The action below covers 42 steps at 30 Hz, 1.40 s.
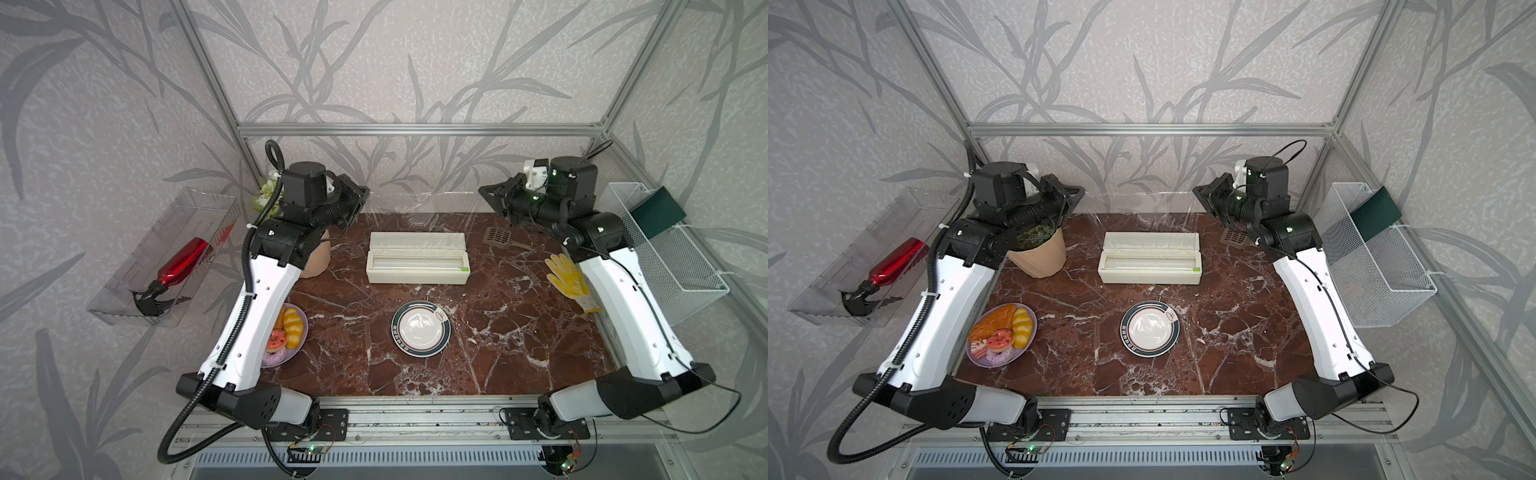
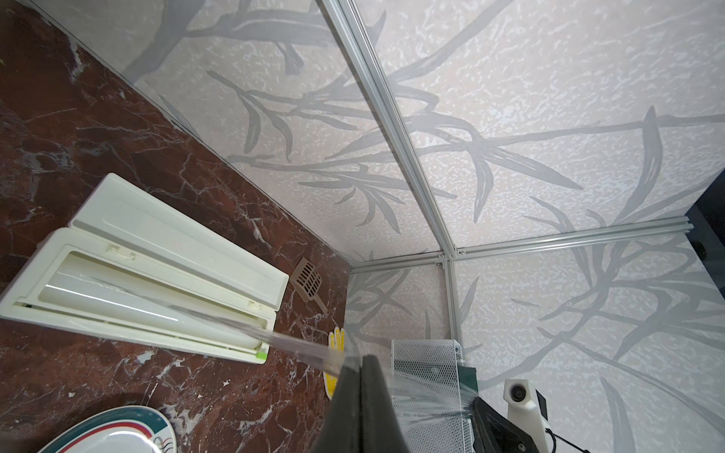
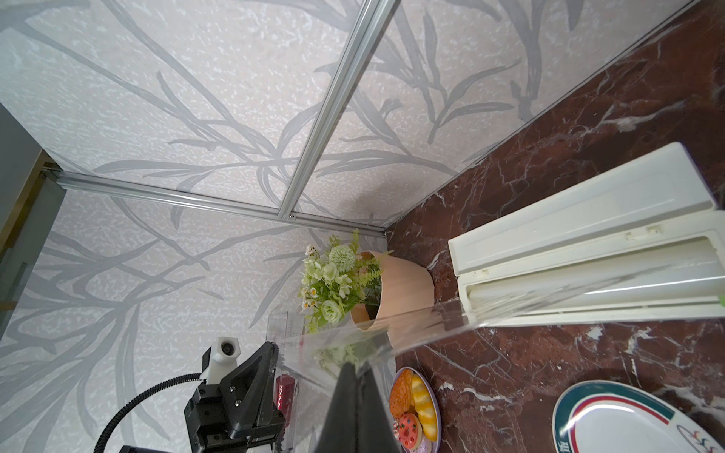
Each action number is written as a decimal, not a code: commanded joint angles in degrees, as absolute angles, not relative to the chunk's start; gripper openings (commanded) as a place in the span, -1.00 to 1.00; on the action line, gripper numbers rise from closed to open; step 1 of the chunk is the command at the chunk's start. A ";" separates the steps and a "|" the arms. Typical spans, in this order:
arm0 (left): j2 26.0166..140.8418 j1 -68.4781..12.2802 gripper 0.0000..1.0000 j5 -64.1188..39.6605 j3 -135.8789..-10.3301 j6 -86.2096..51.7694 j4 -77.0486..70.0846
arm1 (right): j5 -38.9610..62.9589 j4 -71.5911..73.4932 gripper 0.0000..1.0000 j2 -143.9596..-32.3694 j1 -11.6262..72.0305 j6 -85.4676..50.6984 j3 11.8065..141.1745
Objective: Wrap the plate with plastic wrap
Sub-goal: Cover the plate with plastic wrap.
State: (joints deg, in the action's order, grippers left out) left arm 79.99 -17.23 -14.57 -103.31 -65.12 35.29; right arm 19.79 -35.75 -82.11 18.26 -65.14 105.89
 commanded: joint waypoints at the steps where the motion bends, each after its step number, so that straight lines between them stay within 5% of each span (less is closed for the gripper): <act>1: 75.26 -18.08 -1.00 -15.64 -99.25 -65.79 34.92 | 18.35 -37.72 -1.00 -76.95 19.20 -63.25 102.00; 25: 48.44 -29.60 -1.00 -12.90 -74.36 -69.68 49.75 | -1.58 -57.40 -1.00 -49.72 44.90 -66.19 77.59; 42: 38.70 -33.71 -1.00 -18.44 -57.42 -71.48 58.08 | -3.15 -64.61 -1.00 -43.43 55.93 -73.30 60.76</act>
